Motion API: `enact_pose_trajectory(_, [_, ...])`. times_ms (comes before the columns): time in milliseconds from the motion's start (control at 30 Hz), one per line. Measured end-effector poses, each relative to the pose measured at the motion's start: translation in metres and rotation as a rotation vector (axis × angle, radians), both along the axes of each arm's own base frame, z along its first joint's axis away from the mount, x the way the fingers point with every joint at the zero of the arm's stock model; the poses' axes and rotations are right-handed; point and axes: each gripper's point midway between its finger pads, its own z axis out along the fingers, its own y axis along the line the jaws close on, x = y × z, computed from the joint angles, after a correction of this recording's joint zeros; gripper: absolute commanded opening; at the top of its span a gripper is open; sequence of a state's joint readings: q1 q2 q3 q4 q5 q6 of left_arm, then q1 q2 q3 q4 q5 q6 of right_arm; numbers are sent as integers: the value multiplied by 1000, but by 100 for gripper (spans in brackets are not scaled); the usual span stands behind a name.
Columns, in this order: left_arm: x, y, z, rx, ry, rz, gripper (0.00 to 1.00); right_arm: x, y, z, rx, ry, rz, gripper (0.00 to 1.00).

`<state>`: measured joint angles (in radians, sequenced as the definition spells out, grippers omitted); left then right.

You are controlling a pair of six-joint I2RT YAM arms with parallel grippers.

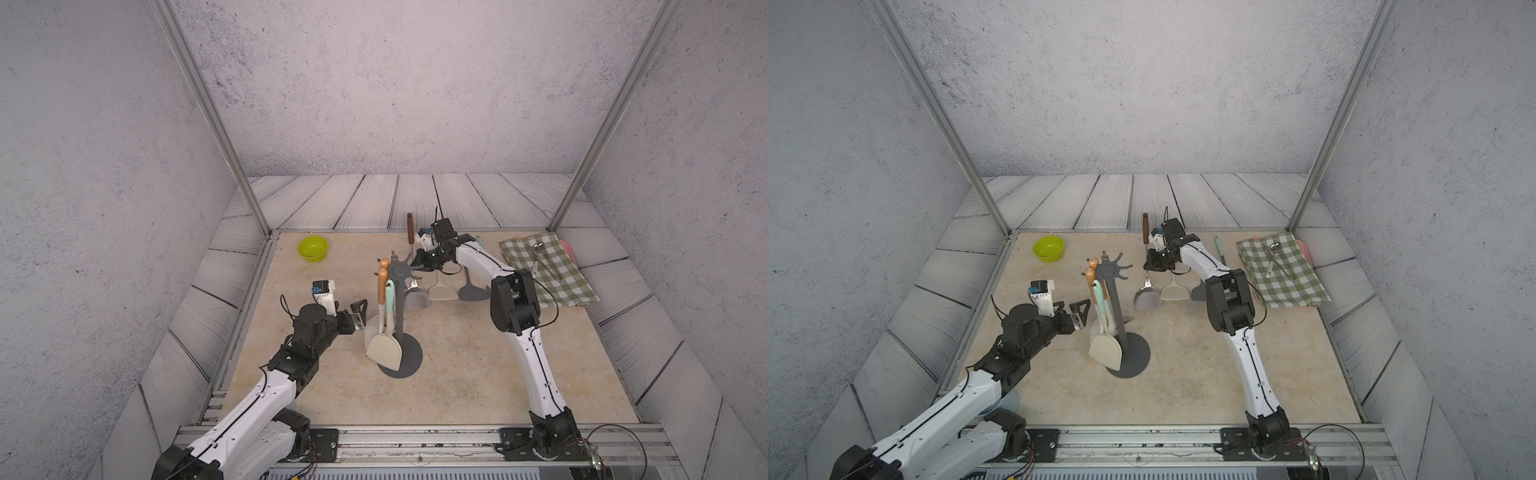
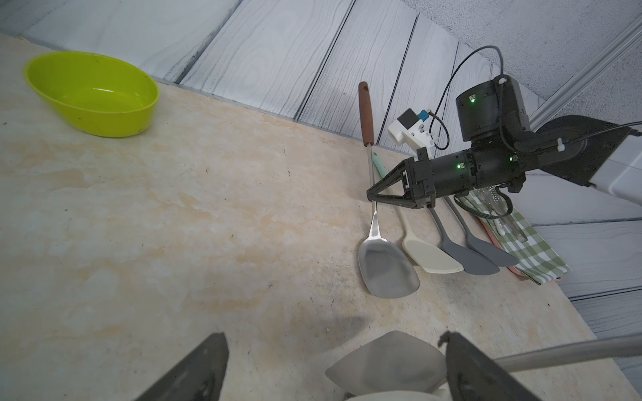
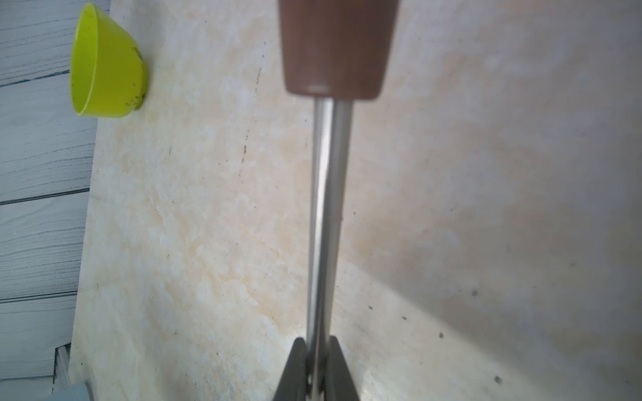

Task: Take the spatula off the kitchen utensil rack
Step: Place the spatula at the center of the board.

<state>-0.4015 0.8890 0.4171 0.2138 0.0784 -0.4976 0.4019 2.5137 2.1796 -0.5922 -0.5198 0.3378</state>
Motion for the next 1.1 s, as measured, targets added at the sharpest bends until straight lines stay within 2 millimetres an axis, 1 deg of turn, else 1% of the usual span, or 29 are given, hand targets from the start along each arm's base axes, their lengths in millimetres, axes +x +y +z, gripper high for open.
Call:
enact_pose_trajectory(233, [0, 0, 0, 0, 0, 0, 99, -10, -8, -27, -32, 58, -30, 0])
enact_pose_trajectory(467, [0, 0, 0, -1, -1, -1, 99, -11, -15, -26, -50, 50, -78, 0])
enact_pose_trajectory(667, [0, 0, 0, -1, 0, -1, 99, -11, -20, -26, -75, 42, -162, 0])
enact_pose_trajectory(833, [-1, 0, 2, -4, -7, -1, 99, -12, -21, -26, -104, 24, -223, 0])
enact_pose_trajectory(1100, [-2, 1, 8, -10, -23, -1, 99, -7, -14, -26, -99, -1, -289, 0])
